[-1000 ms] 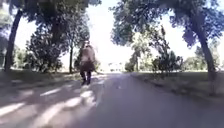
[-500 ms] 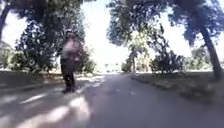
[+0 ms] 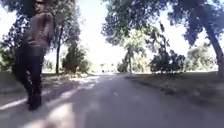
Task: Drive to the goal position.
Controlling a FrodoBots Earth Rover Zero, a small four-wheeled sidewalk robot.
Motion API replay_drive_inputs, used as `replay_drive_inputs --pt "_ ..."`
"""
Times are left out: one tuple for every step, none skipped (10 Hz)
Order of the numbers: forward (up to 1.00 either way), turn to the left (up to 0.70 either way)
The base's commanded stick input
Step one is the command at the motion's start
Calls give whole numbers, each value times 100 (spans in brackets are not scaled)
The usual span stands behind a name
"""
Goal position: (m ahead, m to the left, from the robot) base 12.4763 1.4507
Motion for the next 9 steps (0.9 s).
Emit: replay_drive_inputs --pt "100 0" --pt "100 1" --pt "100 14" --pt "100 28" --pt "100 40" --pt "100 40" --pt "100 40" --pt "100 40" --pt "100 40"
